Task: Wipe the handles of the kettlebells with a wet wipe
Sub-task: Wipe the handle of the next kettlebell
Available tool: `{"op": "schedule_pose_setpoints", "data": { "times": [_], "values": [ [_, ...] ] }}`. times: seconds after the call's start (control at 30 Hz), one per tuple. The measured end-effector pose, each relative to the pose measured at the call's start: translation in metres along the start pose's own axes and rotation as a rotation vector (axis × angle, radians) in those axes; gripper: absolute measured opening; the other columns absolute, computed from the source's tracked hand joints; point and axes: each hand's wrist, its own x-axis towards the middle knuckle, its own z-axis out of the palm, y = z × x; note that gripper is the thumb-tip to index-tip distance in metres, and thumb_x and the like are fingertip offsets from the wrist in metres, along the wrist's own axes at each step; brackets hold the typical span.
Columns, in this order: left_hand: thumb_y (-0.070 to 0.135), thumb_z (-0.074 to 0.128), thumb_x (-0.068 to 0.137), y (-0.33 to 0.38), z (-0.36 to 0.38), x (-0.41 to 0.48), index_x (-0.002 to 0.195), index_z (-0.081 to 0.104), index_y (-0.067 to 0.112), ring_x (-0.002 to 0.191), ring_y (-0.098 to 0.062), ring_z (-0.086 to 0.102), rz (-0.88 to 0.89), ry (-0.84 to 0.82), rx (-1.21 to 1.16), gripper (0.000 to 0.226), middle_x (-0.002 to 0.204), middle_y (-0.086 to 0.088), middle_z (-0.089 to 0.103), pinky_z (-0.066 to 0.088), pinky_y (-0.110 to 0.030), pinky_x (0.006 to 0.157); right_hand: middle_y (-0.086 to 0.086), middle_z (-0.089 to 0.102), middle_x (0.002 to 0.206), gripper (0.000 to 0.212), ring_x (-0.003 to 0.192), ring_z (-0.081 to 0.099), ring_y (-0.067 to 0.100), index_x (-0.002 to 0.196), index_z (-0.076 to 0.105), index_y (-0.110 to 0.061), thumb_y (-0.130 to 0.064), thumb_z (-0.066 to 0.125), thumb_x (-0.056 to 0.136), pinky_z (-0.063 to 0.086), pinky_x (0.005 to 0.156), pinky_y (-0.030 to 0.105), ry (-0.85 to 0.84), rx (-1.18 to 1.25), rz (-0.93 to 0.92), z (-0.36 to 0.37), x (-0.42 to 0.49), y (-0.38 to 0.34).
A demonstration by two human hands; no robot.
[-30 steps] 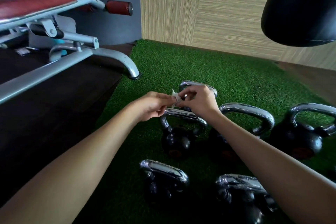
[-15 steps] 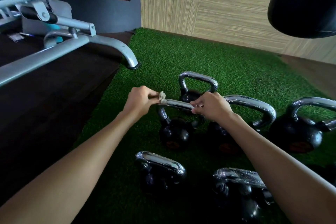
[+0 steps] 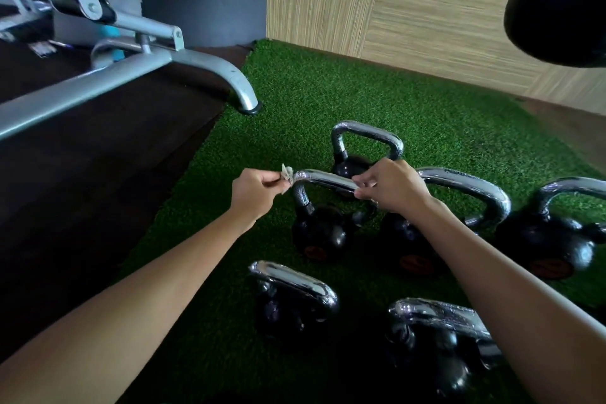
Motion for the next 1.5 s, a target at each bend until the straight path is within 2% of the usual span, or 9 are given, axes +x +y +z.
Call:
{"op": "schedule_pose_setpoints", "data": {
  "times": [0.2, 0.33, 0.47, 0.57, 0.7, 0.87, 1.07, 1.27, 1.5],
  "values": [
    [0.026, 0.087, 0.08, -0.012, 0.017, 0.004, 0.12, 0.074, 0.012, 0.121, -0.023, 0.063, -0.293, -0.109, -0.015, 0.044, 0.126, -0.009, 0.071, 0.047, -0.036, 0.11, -0.009, 0.077, 0.108, 0.03, 0.093, 0.072, 0.014, 0.108, 0.078, -0.03, -0.036, 0.085, 0.079, 0.058, 0.09, 0.036, -0.025, 0.013, -0.033, 0.003, 0.004, 0.003],
    [0.025, 0.087, 0.08, -0.013, 0.025, 0.002, 0.117, 0.075, 0.011, 0.118, -0.024, 0.065, -0.332, -0.071, -0.105, 0.041, 0.126, -0.01, 0.07, 0.052, -0.041, 0.107, -0.014, 0.074, 0.1, 0.025, 0.092, 0.068, 0.014, 0.109, 0.078, -0.031, -0.036, 0.079, 0.085, 0.047, 0.088, 0.025, -0.14, -0.032, -0.073, -0.007, 0.004, 0.013],
    [0.022, 0.087, 0.079, -0.015, 0.032, 0.002, 0.102, 0.076, 0.016, 0.11, -0.022, 0.068, -0.396, -0.022, -0.183, 0.026, 0.115, -0.009, 0.073, 0.056, -0.041, 0.101, -0.023, 0.06, 0.05, 0.007, 0.046, 0.049, -0.005, 0.09, 0.079, -0.032, -0.038, 0.077, 0.087, 0.038, 0.061, 0.022, -0.196, 0.004, -0.034, -0.014, -0.006, 0.028],
    [0.023, 0.087, 0.08, -0.009, 0.034, 0.015, 0.106, 0.078, 0.013, 0.103, -0.024, 0.071, -0.369, -0.061, -0.143, 0.029, 0.109, -0.011, 0.076, 0.058, -0.04, 0.097, -0.02, 0.053, 0.04, 0.017, 0.034, 0.041, -0.005, 0.076, 0.078, -0.029, -0.044, 0.077, 0.085, 0.035, 0.055, 0.021, -0.213, 0.002, -0.025, -0.013, -0.017, 0.019],
    [0.031, 0.084, 0.084, 0.019, 0.047, 0.031, 0.11, 0.079, 0.015, 0.093, -0.021, 0.072, -0.275, -0.152, 0.025, 0.031, 0.105, -0.006, 0.077, 0.06, -0.033, 0.091, 0.001, 0.054, 0.044, 0.049, 0.029, 0.033, 0.003, 0.062, 0.069, -0.003, -0.047, 0.078, 0.083, 0.034, 0.049, 0.023, -0.234, 0.024, 0.02, -0.004, -0.034, 0.005],
    [0.032, 0.085, 0.082, 0.028, 0.063, 0.036, 0.118, 0.076, 0.016, 0.105, -0.018, 0.07, -0.265, -0.205, 0.134, 0.04, 0.125, -0.002, 0.072, 0.056, -0.026, 0.091, 0.001, 0.071, 0.062, 0.046, 0.039, 0.031, 0.007, 0.046, 0.068, -0.019, -0.042, 0.078, 0.085, 0.031, 0.056, 0.026, -0.399, 0.201, 0.074, -0.013, -0.045, -0.002],
    [0.029, 0.088, 0.079, 0.043, 0.058, 0.05, 0.099, 0.078, 0.011, 0.078, -0.014, 0.067, -0.294, -0.146, -0.071, 0.029, 0.091, -0.002, 0.077, 0.062, -0.035, 0.082, -0.008, 0.074, 0.066, 0.035, 0.031, 0.043, -0.006, 0.072, 0.076, -0.007, -0.038, 0.075, 0.088, 0.04, 0.066, 0.024, -0.366, 0.243, 0.1, -0.014, -0.048, -0.005],
    [0.012, 0.087, 0.079, 0.052, 0.058, 0.03, 0.076, 0.071, 0.006, 0.056, -0.008, 0.058, -0.508, -0.15, -0.344, 0.018, 0.076, -0.006, 0.072, 0.055, -0.017, 0.061, -0.001, 0.079, 0.103, 0.031, 0.087, 0.071, 0.01, 0.074, 0.08, -0.012, -0.042, 0.078, 0.084, 0.041, 0.071, 0.021, -0.391, 0.251, 0.109, -0.014, -0.046, -0.003],
    [0.013, 0.083, 0.083, 0.06, 0.05, 0.013, 0.092, 0.077, 0.009, 0.066, -0.007, 0.061, -0.452, -0.15, -0.443, 0.011, 0.079, -0.001, 0.071, 0.055, -0.017, 0.054, 0.002, 0.078, 0.108, 0.032, 0.092, 0.068, 0.008, 0.083, 0.081, -0.007, -0.04, 0.078, 0.085, 0.038, 0.069, 0.019, -0.372, 0.306, 0.098, -0.014, -0.053, -0.003]
  ]
}}
